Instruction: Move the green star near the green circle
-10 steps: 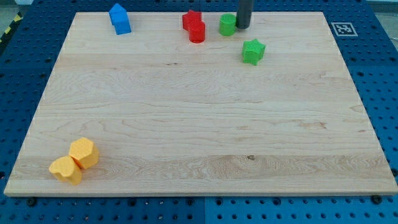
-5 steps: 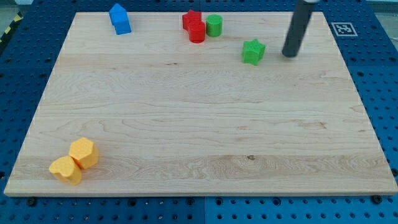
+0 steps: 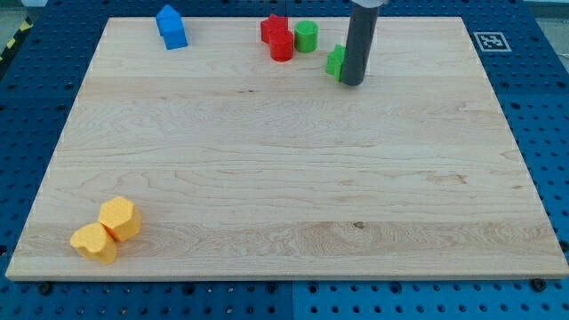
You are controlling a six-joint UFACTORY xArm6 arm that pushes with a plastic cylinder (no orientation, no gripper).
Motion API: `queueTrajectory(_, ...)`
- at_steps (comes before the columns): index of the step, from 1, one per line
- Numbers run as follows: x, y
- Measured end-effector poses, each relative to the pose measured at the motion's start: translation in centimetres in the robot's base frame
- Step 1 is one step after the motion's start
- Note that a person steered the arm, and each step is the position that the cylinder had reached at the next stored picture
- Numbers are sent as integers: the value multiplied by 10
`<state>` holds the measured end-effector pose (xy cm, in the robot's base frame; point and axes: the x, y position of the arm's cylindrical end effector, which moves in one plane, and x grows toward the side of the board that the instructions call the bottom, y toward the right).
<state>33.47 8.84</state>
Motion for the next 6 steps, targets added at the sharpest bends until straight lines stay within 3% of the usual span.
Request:
queueTrajectory(3,-21,-21)
queueTrajectory(4,-1,-5)
queueTrajectory(6,-21,23)
